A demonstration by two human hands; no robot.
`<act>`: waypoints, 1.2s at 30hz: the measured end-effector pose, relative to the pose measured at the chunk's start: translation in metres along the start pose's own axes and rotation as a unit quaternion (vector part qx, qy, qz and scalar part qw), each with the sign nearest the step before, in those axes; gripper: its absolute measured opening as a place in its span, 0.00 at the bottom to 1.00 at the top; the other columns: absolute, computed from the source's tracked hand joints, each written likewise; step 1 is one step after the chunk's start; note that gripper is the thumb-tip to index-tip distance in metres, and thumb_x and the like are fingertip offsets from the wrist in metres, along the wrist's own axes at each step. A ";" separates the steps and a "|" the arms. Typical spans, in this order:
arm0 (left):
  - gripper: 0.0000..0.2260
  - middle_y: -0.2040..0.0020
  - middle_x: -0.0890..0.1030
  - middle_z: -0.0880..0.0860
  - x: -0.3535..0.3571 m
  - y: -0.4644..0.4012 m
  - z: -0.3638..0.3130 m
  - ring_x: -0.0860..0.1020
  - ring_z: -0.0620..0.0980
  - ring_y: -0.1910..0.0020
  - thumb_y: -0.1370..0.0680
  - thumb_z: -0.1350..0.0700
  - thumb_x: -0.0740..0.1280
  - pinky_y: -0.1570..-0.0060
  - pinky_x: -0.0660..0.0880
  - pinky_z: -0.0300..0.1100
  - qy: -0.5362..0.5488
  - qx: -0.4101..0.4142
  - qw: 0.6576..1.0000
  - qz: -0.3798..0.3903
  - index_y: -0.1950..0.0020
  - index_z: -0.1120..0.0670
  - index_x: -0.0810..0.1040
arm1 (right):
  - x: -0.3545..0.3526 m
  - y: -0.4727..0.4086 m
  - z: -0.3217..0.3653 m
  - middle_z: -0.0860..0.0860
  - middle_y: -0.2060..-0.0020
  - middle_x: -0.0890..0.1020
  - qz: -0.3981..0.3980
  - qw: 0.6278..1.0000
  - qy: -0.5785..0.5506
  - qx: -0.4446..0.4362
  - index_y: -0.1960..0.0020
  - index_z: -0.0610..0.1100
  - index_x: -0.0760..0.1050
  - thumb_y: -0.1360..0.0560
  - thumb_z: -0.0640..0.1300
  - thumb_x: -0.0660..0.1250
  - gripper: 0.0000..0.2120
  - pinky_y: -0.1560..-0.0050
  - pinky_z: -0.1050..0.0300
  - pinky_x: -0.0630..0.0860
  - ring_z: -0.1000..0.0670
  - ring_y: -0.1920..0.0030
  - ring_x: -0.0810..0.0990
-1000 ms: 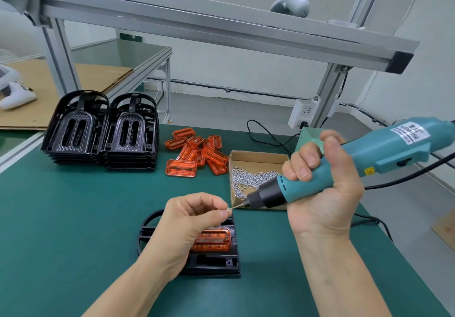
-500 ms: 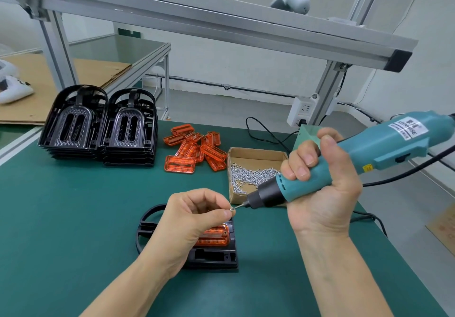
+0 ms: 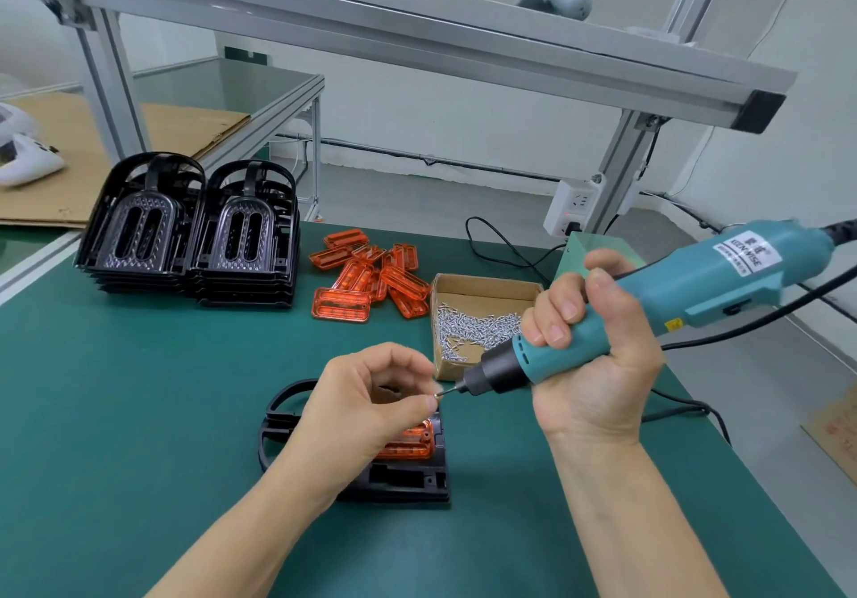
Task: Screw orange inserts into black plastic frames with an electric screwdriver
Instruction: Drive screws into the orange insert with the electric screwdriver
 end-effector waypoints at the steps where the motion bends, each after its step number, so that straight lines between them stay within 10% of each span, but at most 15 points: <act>1: 0.11 0.54 0.84 0.48 -0.004 -0.001 0.002 0.78 0.42 0.56 0.33 0.60 0.75 0.55 0.74 0.34 -0.038 0.003 0.999 -0.003 0.54 0.47 0.82 | -0.001 -0.001 -0.002 0.52 0.74 0.68 0.000 1.000 0.004 0.004 0.56 0.46 0.71 0.28 0.38 0.59 0.04 0.73 0.64 0.66 0.55 0.78 0.66; 8: 0.21 0.45 0.72 0.29 -0.017 0.014 0.020 0.57 0.26 0.35 0.34 0.39 0.64 0.28 0.49 0.40 -0.445 0.080 0.889 0.077 0.41 0.39 0.75 | -0.012 -0.002 -0.025 0.51 0.74 0.68 0.008 0.995 0.070 0.066 0.57 0.46 0.73 0.30 0.36 0.62 0.06 0.73 0.63 0.66 0.53 0.78 0.66; 14: 0.27 0.30 0.64 0.32 -0.008 0.018 0.032 0.48 0.37 0.26 0.34 0.33 0.60 0.33 0.26 0.46 -0.563 0.101 0.806 0.151 0.36 0.34 0.72 | -0.009 -0.003 -0.038 0.51 0.75 0.69 0.044 0.988 0.121 0.086 0.56 0.45 0.72 0.31 0.35 0.64 0.07 0.75 0.62 0.67 0.53 0.79 0.66; 36: 0.25 0.28 0.62 0.33 -0.010 0.016 0.037 0.45 0.38 0.26 0.31 0.34 0.59 0.32 0.26 0.48 -0.571 0.105 0.800 0.152 0.34 0.33 0.70 | 0.004 -0.007 -0.051 0.48 0.74 0.68 0.112 0.971 0.178 0.114 0.57 0.44 0.73 0.31 0.35 0.65 0.06 0.73 0.60 0.67 0.51 0.79 0.65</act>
Point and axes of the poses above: each hand's wrist, its own y-axis away from the middle knuckle, its own x-axis out of the palm, z = x × y, the point moved 3 cm from there along -y, towards the middle knuckle
